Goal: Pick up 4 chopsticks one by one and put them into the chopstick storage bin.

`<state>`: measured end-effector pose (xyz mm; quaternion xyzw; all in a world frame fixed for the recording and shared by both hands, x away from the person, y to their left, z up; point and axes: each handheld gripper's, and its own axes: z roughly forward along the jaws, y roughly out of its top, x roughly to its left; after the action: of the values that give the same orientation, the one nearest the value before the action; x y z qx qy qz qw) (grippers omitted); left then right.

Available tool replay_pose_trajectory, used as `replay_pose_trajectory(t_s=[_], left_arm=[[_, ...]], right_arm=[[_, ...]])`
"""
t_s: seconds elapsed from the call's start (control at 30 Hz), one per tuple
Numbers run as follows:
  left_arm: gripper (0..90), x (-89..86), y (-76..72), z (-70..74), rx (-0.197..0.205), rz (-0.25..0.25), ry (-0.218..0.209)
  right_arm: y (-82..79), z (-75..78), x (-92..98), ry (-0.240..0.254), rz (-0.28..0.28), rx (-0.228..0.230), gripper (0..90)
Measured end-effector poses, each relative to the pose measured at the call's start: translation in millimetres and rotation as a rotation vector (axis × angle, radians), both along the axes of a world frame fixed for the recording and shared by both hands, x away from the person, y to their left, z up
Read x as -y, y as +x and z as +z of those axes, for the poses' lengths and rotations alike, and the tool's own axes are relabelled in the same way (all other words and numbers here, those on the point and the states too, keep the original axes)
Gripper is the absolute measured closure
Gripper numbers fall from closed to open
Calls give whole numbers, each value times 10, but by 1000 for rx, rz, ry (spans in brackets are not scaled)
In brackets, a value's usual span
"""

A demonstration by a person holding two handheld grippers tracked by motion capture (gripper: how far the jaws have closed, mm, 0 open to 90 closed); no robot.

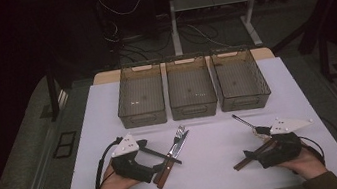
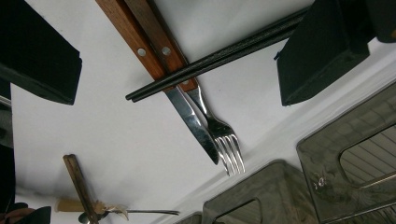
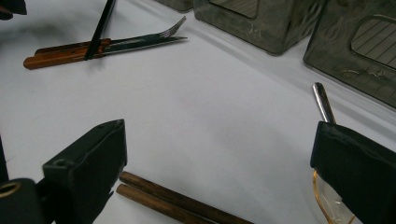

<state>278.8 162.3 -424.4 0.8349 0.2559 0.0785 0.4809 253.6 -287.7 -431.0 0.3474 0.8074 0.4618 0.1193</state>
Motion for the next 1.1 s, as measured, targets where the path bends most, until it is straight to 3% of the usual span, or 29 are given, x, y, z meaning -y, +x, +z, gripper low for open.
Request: replay_pose_trajectory(t_s=[0.27, 0.57, 0.77, 0.93, 1.1], left_arm=[[0, 1, 7, -7, -5, 3, -2], [0, -5, 9, -15, -8, 8, 4], [0, -14, -1, -17, -10, 0, -1], [0, -14, -8, -19, -9, 0, 2], [0, -12, -8, -18, -9, 0, 0]], right_arm=[[-12, 46, -5, -25, 24, -35, 68], [-59, 55, -11, -72, 100, -94, 481], [-104, 32, -80, -120, 185, -118, 755], [-110, -8, -125, -135, 248, -156, 894], [-116, -27, -160, -140, 284, -177, 900]])
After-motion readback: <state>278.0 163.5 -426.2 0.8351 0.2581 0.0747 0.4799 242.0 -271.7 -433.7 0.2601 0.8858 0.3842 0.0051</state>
